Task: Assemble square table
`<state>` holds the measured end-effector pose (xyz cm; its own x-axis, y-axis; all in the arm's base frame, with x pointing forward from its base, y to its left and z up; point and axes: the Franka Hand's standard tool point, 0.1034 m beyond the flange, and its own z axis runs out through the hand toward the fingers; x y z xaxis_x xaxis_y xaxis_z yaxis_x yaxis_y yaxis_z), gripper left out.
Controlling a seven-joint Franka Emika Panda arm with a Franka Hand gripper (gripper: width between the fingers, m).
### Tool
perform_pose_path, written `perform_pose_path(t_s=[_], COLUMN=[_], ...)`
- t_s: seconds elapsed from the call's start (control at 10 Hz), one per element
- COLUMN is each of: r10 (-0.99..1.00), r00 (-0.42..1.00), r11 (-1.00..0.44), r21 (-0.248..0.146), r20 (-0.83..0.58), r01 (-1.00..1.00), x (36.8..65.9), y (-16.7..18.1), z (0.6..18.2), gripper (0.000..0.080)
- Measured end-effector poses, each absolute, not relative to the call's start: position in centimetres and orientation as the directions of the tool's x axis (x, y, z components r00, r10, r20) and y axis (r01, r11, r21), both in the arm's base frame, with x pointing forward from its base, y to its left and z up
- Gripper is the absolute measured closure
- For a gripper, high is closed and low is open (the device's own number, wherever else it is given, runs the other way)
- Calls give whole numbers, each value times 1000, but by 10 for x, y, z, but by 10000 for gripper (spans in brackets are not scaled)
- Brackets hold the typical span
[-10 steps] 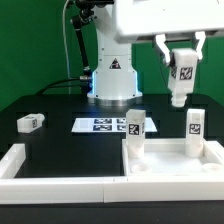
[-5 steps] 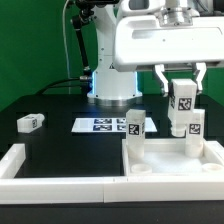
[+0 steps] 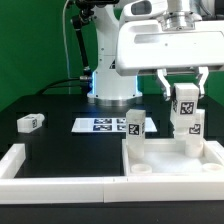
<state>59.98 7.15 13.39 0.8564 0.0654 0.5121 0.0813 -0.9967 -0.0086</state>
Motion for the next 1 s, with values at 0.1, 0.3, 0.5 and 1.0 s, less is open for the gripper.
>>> perform_pose_path(t_s=[0.1,0.3,0.5,1.0], r10=[54,11,2,3], r00=[823,820,825,825], r11=[-998,-1000,-999,-999], r21=[17,-16,-32,-35], r20=[565,572,566,565], r01=[54,24,25,27], x=[604,607,610,611], y=[74,96,107,113], z=[128,106,100,95], gripper=[508,508,508,508])
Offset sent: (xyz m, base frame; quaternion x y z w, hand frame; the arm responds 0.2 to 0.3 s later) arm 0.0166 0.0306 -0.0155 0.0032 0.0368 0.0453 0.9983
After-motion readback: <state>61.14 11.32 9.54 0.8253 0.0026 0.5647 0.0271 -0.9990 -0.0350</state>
